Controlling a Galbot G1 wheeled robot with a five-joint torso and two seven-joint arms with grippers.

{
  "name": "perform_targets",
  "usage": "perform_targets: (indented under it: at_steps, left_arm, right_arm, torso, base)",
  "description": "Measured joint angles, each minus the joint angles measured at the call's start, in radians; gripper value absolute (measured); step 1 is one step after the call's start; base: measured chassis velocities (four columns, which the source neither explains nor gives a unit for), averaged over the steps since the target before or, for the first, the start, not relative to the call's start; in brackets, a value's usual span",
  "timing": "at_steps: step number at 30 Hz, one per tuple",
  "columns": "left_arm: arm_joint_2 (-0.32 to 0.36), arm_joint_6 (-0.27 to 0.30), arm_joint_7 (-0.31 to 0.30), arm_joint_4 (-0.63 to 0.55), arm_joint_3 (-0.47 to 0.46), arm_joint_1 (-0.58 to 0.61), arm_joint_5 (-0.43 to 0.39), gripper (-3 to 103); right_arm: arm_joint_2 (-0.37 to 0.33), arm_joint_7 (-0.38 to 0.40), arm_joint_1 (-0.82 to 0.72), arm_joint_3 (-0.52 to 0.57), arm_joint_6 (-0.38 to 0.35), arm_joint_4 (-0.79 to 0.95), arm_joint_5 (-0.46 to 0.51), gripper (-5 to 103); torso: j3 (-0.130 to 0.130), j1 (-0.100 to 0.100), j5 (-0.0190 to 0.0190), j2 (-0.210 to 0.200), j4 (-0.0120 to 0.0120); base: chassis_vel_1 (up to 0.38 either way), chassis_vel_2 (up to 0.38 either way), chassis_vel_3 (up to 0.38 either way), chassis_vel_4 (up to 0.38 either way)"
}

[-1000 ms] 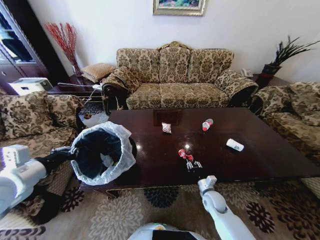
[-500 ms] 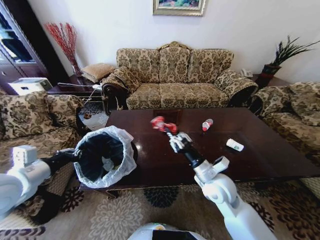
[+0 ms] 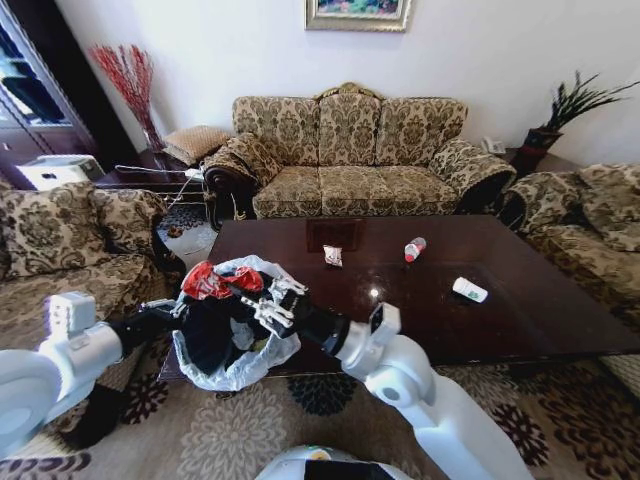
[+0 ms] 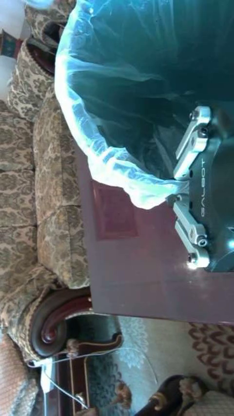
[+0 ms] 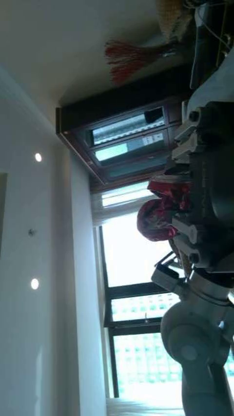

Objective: Move to the front of the table and place the trash on the table into the trash bin.

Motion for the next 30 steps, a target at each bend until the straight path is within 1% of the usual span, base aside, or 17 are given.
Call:
perform_targets:
  at_steps: [1,3,5,8,9,11,13,16,18,19,21,23,24,26,27,29,30]
  left_arm:
    - [0.0,0.0,0.0,0.0,0.0,0.0,0.0,0]
    - [-0.003,0.0,-0.001,0.0,0.008,0.0,0.0,0]
    - [-0.003,0.001,-0.001,0.0,0.008,0.0,-0.001,0]
    - [-0.004,0.003,-0.001,0.0,0.006,0.0,-0.008,0]
    - [-0.004,0.003,-0.001,0.0,0.006,0.0,-0.008,0]
    - [-0.008,0.004,-0.001,0.0,0.005,0.0,-0.012,0]
    - [-0.012,0.005,-0.001,0.0,0.005,0.0,-0.013,0]
    - [-0.024,0.007,-0.003,0.0,0.005,-0.001,-0.005,0]
    - [-0.026,0.007,-0.008,0.0,0.005,-0.002,-0.001,0]
    - [-0.032,0.008,-0.037,0.003,0.002,-0.007,0.011,0]
    - [-0.035,0.008,-0.051,0.009,0.0,-0.011,0.014,0]
    - [-0.044,0.001,-0.096,0.059,-0.007,-0.024,0.02,0]
    - [-0.044,0.001,-0.096,0.059,-0.007,-0.024,0.02,0]
    - [-0.051,-0.017,-0.111,0.098,-0.009,-0.032,0.025,0]
    - [-0.051,-0.017,-0.111,0.098,-0.009,-0.032,0.025,0]
    - [-0.061,-0.03,-0.116,0.122,-0.013,-0.039,0.027,0]
    - [-0.063,-0.031,-0.115,0.122,-0.014,-0.04,0.027,0]
  right_arm:
    - [0.0,0.0,0.0,0.0,0.0,0.0,0.0,27]
    - [0.006,0.0,0.0,-0.008,-0.004,-0.008,-0.008,36]
    - [0.006,0.0,0.0,-0.009,-0.004,-0.008,-0.008,36]
    - [0.007,0.0,-0.003,-0.01,-0.004,-0.015,-0.01,52]
    - [0.007,0.0,-0.003,-0.01,-0.004,-0.015,-0.01,52]
    - [0.008,-0.003,-0.005,-0.01,-0.003,-0.017,-0.011,63]
    - [0.008,-0.006,-0.005,-0.01,-0.001,-0.018,-0.011,63]
    - [0.012,-0.005,-0.02,0.008,0.02,-0.014,-0.01,79]
    - [0.013,0.006,-0.028,0.019,0.022,-0.007,-0.009,84]
    - [0.017,0.071,-0.056,0.066,0.036,0.008,-0.01,90]
    - [0.016,0.104,-0.068,0.086,0.044,0.008,-0.016,95]
    - [0.008,0.201,-0.104,0.155,0.086,-0.027,-0.051,100]
    - [0.008,0.201,-0.104,0.155,0.086,-0.027,-0.051,100]
    - [0.0,0.283,-0.124,0.212,0.109,-0.079,-0.059,100]
    - [0.0,0.283,-0.124,0.212,0.109,-0.079,-0.059,100]
    - [0.003,0.367,-0.126,0.275,0.074,-0.164,-0.068,100]
    - [0.005,0.376,-0.124,0.283,0.07,-0.183,-0.069,100]
  torso:
    - [0.0,0.0,0.0,0.0,0.0]
    - [0.0,0.0,-0.0001,0.0,0.0]
    - [0.0,0.0,-0.0001,0.0,-0.0001]
    - [0.0,0.0,0.0001,0.0,-0.0002]
    - [0.0,0.0,0.0001,0.0,-0.0002]
    - [0.0,0.0,0.0003,0.0,-0.0003]
    - [0.0,0.0,0.0001,0.0,-0.0003]
    - [0.0,0.0,0.0001,0.0,0.0001]
    - [0.0,0.0,0.0001,0.0,0.0001]
    - [0.0,0.0,0.0001,0.0,-0.0004]
    - [0.0,0.0,0.0002,0.0,-0.0004]
    - [0.0,0.0,0.0001,0.0,-0.0002]
    - [0.0,0.0,0.0001,0.0,-0.0002]
    - [0.0,0.0,-0.0004,0.0,-0.0002]
    - [0.0,0.0,-0.0004,0.0,-0.0002]
    - [0.0,0.0,-0.0001,0.0,0.0]
    - [0.0,0.0,0.0001,0.0,-0.0001]
  base:
    - [0.0,0.0,0.0,0.0]
    - [0.0,0.0,0.0,0.0]
    - [0.0,0.0,0.0,0.0]
    - [0.0,0.0,0.0,0.0]
    - [0.0,0.0,0.0,0.0]
    - [0.0,0.0,0.0,0.0]
    - [0.0,0.0,0.0,0.0]
    - [0.0,0.0,0.0,0.0]
    - [0.0,0.0,0.0,0.0]
    - [0.0,0.0,0.0,0.0]
    - [0.0,0.0,0.0,0.0]
    - [0.0,0.0,0.0,0.0]
    - [0.0,0.0,0.0,0.0]
    - [0.0,0.0,0.0,0.0]
    - [0.0,0.0,0.0,0.0]
    - [0.0,0.0,0.0,0.0]
    - [0.0,0.0,0.0,0.0]
